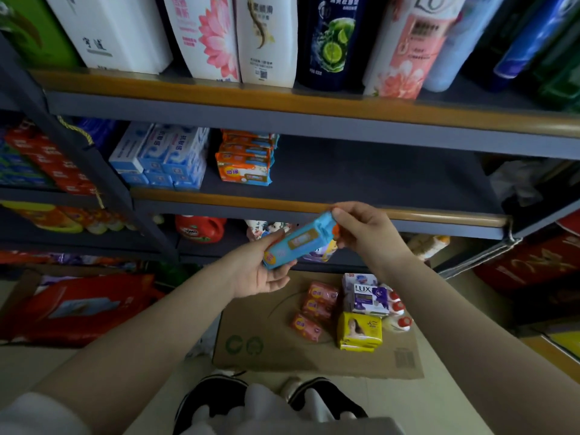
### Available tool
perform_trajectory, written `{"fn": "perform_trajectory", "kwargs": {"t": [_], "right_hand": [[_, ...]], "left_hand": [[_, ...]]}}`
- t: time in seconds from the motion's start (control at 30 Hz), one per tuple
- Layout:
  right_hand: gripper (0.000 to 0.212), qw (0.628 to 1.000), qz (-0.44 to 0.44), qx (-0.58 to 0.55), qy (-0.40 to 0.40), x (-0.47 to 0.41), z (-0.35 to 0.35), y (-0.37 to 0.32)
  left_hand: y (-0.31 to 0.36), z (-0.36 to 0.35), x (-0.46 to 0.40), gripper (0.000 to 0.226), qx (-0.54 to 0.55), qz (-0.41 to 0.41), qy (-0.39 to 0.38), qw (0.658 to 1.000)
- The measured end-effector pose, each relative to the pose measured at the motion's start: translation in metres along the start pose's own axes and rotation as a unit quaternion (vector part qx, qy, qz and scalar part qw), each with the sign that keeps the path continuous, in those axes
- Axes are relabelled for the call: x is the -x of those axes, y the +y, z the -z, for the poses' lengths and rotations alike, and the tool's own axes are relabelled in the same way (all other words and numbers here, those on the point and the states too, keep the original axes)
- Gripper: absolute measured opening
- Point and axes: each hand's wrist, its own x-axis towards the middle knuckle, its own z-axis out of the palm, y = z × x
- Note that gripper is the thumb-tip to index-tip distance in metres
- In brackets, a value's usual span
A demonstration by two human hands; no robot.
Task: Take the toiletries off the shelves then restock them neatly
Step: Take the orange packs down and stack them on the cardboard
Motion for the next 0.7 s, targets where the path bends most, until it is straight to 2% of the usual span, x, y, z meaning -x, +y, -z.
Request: {"fn": "perform_trajectory", "kwargs": {"t": [0.13,0.27,0.4,0.47,0.53,0.63,0.7], "right_hand": [[0.017,0.992,-0.111,-0.050,0.014,0.003,0.007,0.013],[0.020,0.978,-0.178,-0.103,-0.005,0.003,0.011,0.032],[0.021,0.966,-0.236,-0.063,-0.080,-0.004,0.006,0.055],[0.018,0.968,-0.215,0.019,-0.125,-0.010,0.003,0.072],[0.013,0.967,-0.166,0.088,-0.171,-0.014,-0.003,0.084],[0.025,0.955,-0.129,0.131,-0.234,-0.021,-0.014,0.095],[0.022,0.945,-0.097,0.211,-0.230,-0.031,-0.022,0.109]], "left_hand": [[-0.009,-0.006,0.001,0.039,-0.037,0.002,0.046,0.998],[-0.006,-0.006,0.009,0.037,-0.088,-0.002,0.070,0.994],[-0.007,-0.003,0.011,0.028,-0.160,-0.047,0.092,0.982],[-0.009,0.002,0.009,0.016,-0.240,-0.127,0.110,0.956],[-0.012,0.016,0.005,0.024,-0.347,-0.198,0.107,0.911],[-0.019,0.047,-0.008,0.040,-0.437,-0.209,0.064,0.872],[-0.024,0.063,-0.024,0.040,-0.472,-0.203,0.058,0.856]]}}
